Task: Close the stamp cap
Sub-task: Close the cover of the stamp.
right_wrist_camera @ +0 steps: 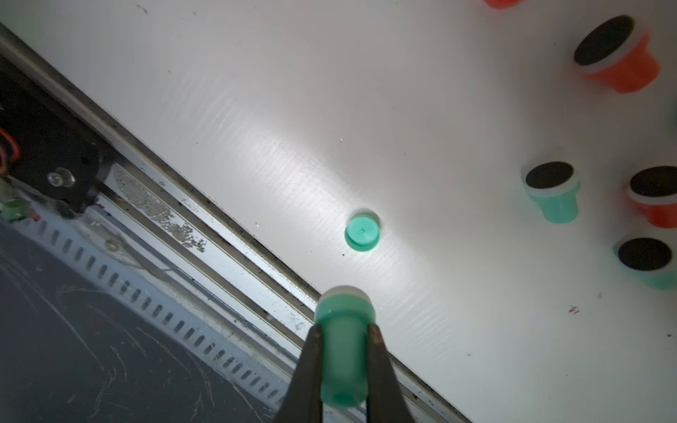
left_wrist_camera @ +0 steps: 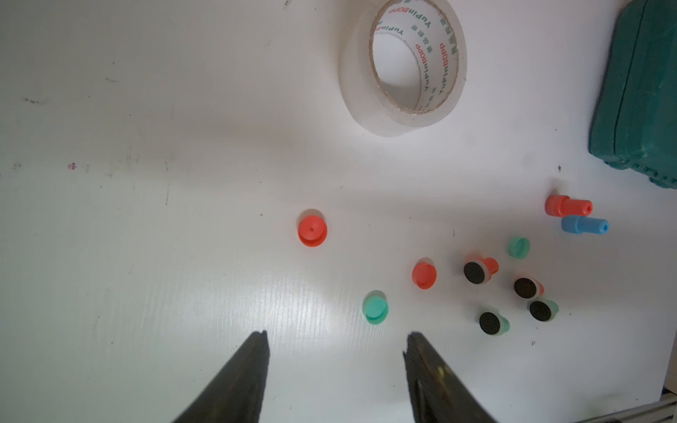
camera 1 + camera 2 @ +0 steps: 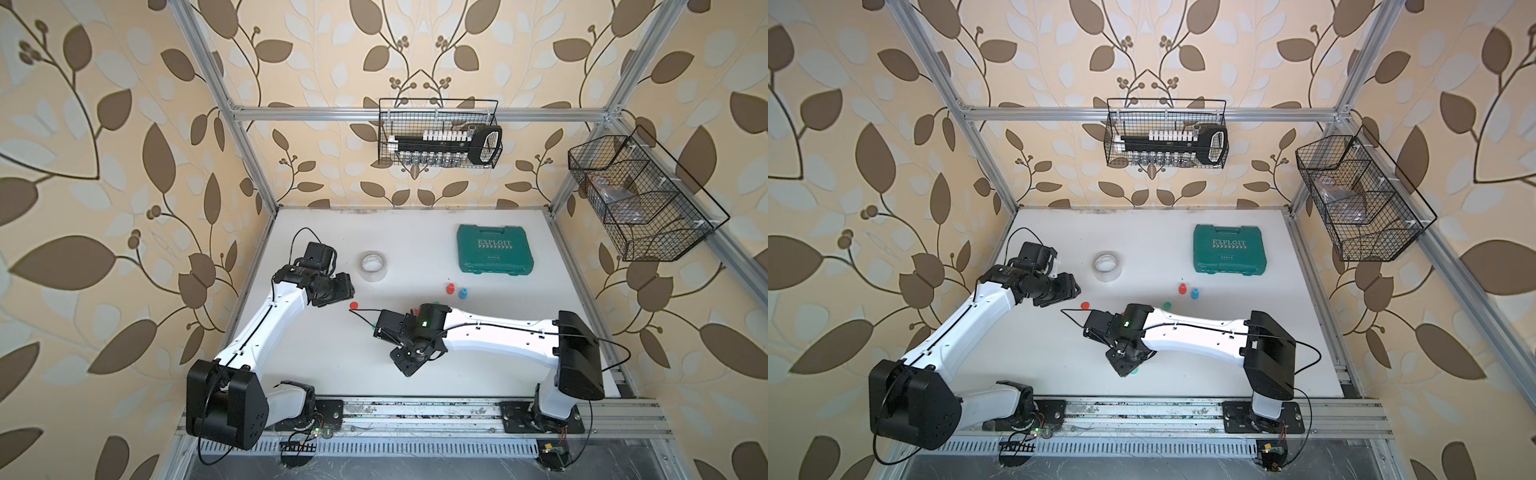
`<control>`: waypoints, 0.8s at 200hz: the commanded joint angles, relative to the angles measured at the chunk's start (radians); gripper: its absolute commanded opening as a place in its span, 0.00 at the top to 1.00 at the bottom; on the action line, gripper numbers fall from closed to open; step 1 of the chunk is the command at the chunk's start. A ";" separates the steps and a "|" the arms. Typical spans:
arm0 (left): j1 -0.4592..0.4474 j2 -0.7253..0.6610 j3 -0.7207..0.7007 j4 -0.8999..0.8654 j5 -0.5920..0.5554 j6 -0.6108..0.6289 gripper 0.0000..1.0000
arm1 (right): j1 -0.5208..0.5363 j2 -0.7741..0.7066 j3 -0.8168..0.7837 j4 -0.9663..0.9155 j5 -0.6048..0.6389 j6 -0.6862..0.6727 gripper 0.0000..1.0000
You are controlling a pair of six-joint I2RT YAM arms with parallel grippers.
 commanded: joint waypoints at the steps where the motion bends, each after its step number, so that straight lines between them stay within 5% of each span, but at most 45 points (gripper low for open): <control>1: 0.021 0.011 0.026 -0.012 0.027 0.020 0.38 | 0.011 0.041 0.030 -0.060 0.037 0.021 1.00; 160: 0.043 0.028 0.027 -0.016 0.058 0.023 0.37 | 0.012 0.170 0.029 0.021 0.031 -0.003 1.00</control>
